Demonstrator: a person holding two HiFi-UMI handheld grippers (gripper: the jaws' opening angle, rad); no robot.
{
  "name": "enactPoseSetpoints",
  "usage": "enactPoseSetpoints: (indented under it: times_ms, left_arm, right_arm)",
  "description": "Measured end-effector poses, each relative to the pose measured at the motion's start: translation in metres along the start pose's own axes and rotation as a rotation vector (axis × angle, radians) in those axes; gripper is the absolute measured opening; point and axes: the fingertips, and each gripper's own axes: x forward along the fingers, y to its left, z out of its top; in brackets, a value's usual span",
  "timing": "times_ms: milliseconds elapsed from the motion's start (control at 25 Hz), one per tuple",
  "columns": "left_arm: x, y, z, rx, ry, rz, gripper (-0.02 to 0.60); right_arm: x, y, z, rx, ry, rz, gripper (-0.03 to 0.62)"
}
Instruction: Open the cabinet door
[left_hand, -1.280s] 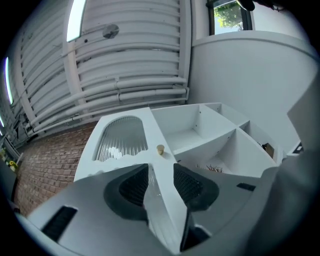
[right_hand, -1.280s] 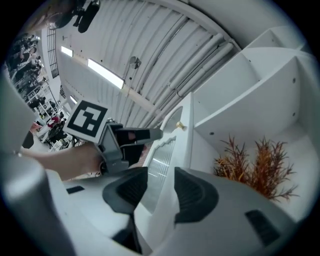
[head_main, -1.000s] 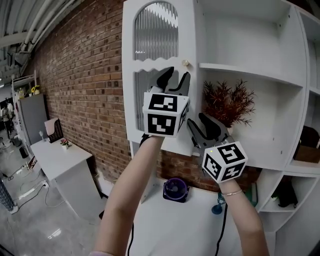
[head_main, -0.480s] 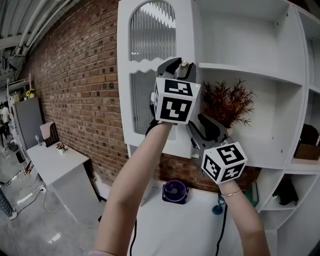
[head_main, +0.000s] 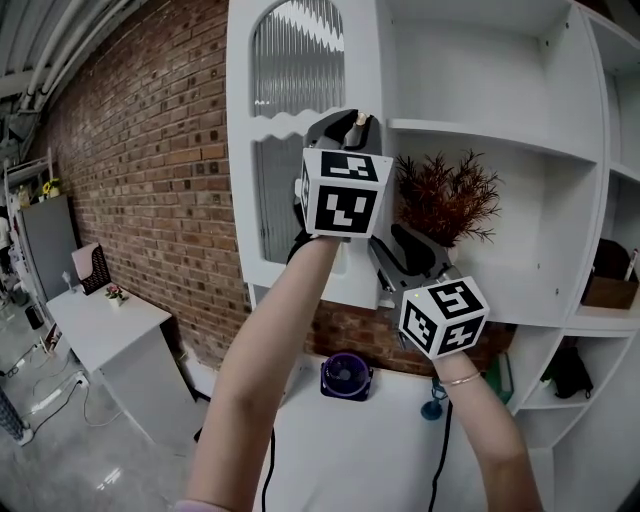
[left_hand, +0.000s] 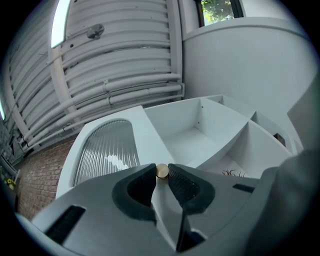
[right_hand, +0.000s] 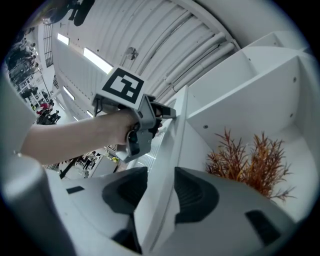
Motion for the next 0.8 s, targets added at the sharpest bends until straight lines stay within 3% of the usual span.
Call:
enactPoseSetpoints:
  times_ms: [480, 800]
  left_arm:
    - [-0.03, 0.011, 0.02, -0.051, -0.03, -0.004, 0.075]
    - [-0.051, 0.018, 0.033, -0.082, -0.033, -0.007, 0.078]
  right_arm:
    - [0.003, 0.025, -0.018, 0.044, 0.086, 0.063, 0.161]
    - [-0.003, 0.053, -0.009, 0.039, 0.076, 0.125, 0.124]
